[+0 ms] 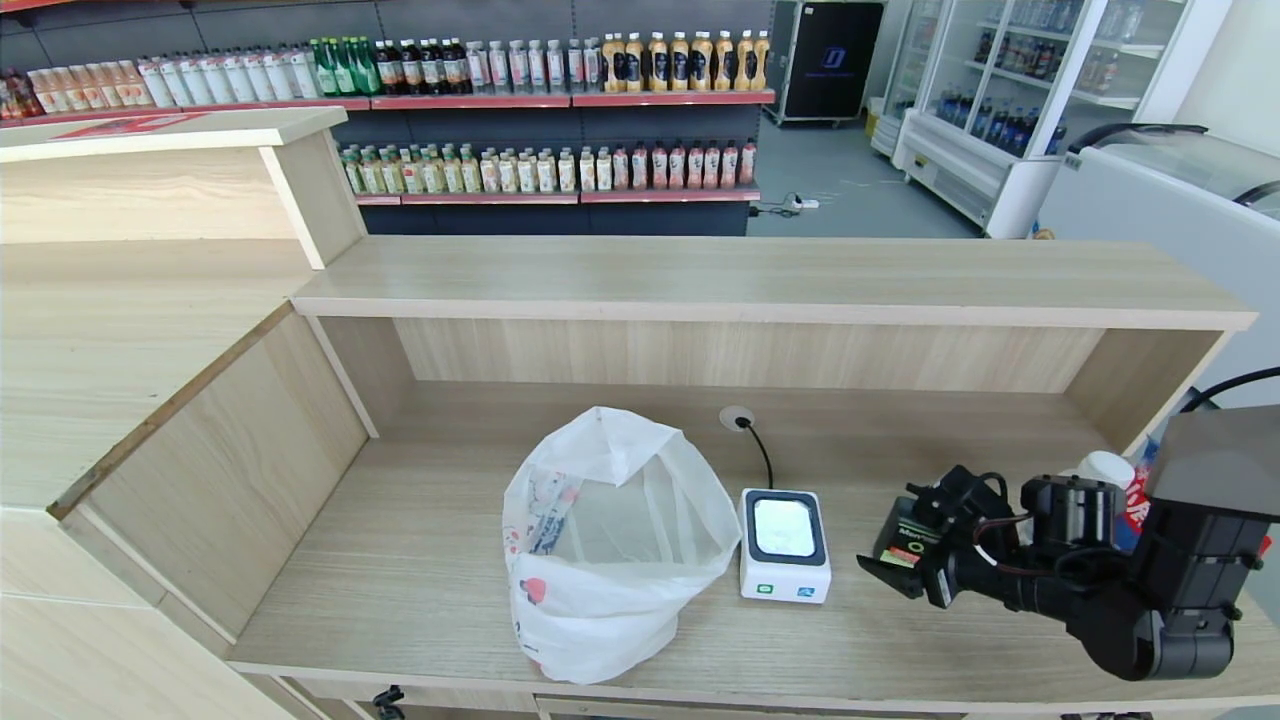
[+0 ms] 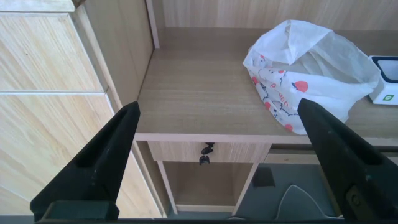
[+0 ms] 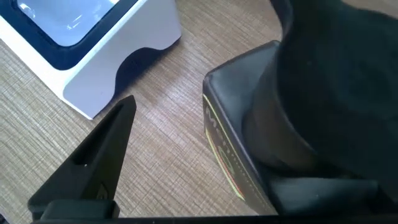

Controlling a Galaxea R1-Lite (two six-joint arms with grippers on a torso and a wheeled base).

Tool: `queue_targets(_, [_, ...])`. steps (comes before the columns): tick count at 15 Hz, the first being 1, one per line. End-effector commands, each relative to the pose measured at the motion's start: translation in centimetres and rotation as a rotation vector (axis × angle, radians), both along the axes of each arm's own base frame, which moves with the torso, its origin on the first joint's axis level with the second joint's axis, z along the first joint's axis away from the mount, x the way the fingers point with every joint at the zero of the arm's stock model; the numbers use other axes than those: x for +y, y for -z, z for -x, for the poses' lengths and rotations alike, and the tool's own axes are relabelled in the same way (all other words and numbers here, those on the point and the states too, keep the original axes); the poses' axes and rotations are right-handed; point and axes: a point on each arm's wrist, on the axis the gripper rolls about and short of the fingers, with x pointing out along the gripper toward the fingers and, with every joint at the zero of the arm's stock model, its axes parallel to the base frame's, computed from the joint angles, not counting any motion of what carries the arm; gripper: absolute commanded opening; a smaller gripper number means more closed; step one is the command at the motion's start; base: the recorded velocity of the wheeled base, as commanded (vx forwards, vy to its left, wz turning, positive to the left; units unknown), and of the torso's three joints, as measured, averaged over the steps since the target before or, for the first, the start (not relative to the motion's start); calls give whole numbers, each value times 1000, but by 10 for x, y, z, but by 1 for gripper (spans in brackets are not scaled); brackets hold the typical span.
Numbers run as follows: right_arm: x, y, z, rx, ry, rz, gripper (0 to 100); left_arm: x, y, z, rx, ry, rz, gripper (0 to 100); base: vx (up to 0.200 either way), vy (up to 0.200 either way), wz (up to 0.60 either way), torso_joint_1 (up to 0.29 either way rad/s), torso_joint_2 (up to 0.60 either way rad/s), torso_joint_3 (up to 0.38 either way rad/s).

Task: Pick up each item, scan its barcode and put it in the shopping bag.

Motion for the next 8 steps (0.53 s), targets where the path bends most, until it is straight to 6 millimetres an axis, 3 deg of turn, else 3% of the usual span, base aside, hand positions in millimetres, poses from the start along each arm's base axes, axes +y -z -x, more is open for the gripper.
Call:
queue_targets(1, [1,3,-4,-3,-5,-5,0,0,0,0,0,0,0,100,0,0,0,0,0,0])
queue_targets(8, [1,-13,-1,-38,0,2,0,0,0,0,0,0,0,100,0,0,0,0,0,0])
